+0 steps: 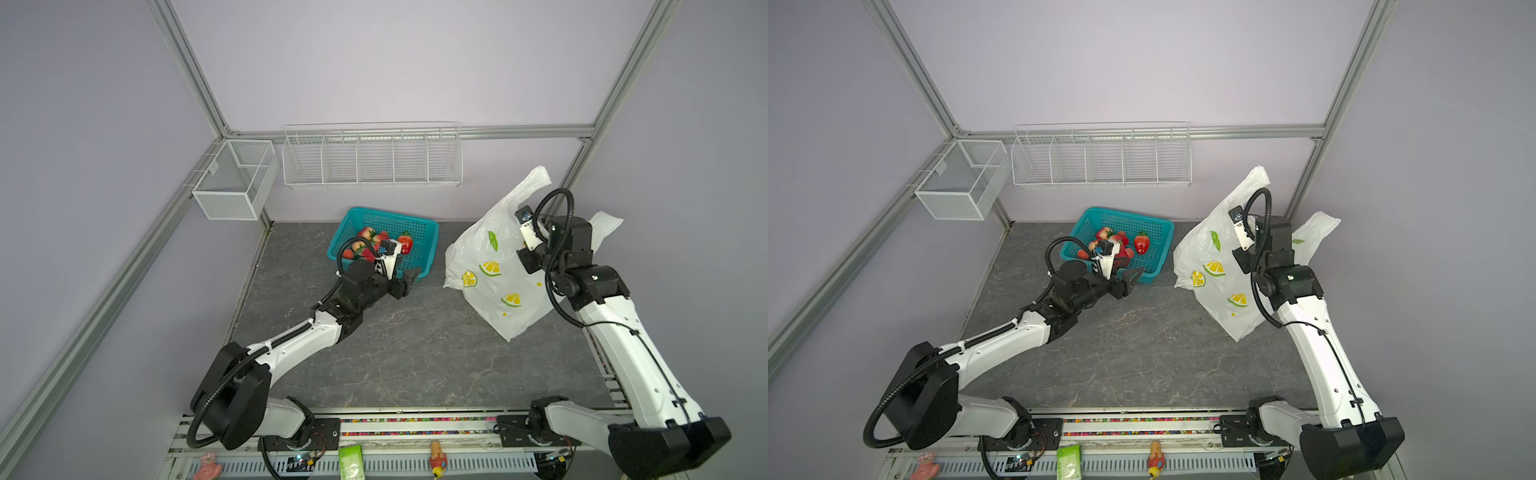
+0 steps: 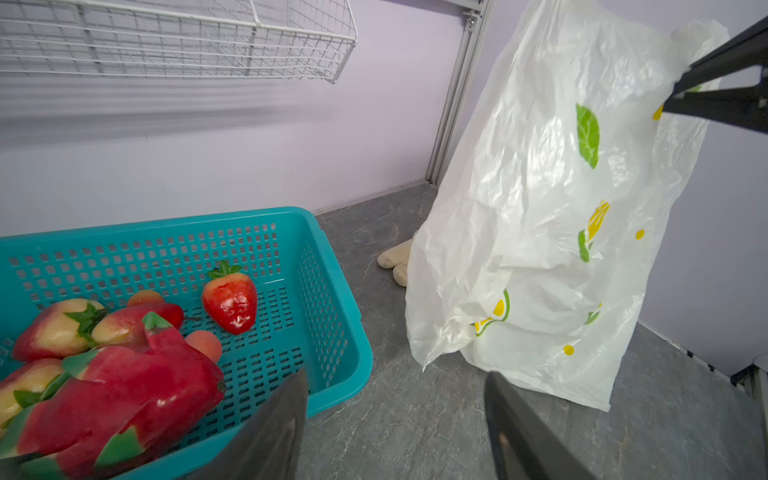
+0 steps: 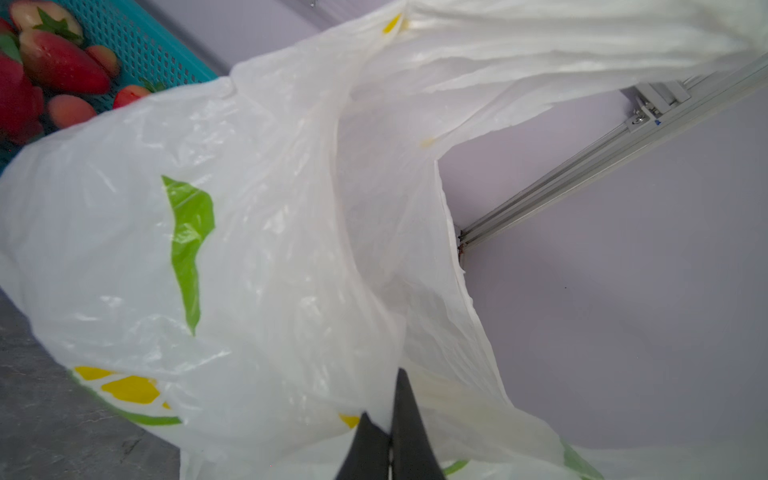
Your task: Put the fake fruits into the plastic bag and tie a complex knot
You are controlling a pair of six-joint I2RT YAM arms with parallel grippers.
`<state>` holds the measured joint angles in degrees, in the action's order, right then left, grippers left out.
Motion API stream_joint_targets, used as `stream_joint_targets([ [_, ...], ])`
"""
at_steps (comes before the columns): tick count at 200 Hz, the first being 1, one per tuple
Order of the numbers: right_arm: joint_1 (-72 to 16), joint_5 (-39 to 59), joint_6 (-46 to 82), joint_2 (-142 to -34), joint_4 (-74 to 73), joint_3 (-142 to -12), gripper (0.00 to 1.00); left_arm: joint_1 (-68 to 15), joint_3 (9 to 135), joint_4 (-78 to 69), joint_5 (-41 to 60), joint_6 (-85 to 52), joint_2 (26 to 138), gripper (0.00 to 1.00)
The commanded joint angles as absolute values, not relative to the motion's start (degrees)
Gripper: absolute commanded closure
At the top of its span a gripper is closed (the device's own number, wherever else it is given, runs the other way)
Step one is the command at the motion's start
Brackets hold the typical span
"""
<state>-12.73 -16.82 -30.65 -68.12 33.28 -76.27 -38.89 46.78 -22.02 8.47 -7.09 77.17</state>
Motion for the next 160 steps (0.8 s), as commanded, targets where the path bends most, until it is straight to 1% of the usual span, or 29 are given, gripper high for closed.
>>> stream_joint_targets([
  [1,-17.28,-17.4,-46.3,-68.53,33.79,-78.18,0.94,-38.79,45.9,-16.94,1.62,-10.12,72.05,0.32],
  [20,-21.47,-13.32,-58.17,-69.21,36.37,-79.26,0.94,-38.67,47.33,-10.53,-2.46,-11.63,68.48,0.32],
  [35,-25.3,-12.24,-67.72,-69.5,37.27,-78.51,0.94,-38.54,49.26,-5.69,-4.43,-13.43,66.23,0.32],
  [59,-27.97,-6.06,-72.92,-70.11,38.96,-79.19,0.94,-37.19,53.17,2.41,-6.79,-17.91,63.71,0.27],
  [86,-29.6,0.33,-73.3,-71.07,40.52,-79.15,0.94,-33.49,56.85,5.18,0.21,-21.87,62.05,0.24],
  [107,-30.12,2.93,-73.49,-71.86,39.36,-77.42,0.94,-33.36,60.05,4.11,5.16,-22.01,61.86,0.19],
  [139,-30.49,5.05,-73.15,-73.11,36.79,-75.35,0.94,-33.56,67.17,1.38,17.42,-22.85,66.89,0.16],
  [160,-30.43,6.24,-72.92,-73.21,35.47,-74.55,0.94,-34.33,71.88,0.59,20.91,-21.16,70.72,0.14],
])
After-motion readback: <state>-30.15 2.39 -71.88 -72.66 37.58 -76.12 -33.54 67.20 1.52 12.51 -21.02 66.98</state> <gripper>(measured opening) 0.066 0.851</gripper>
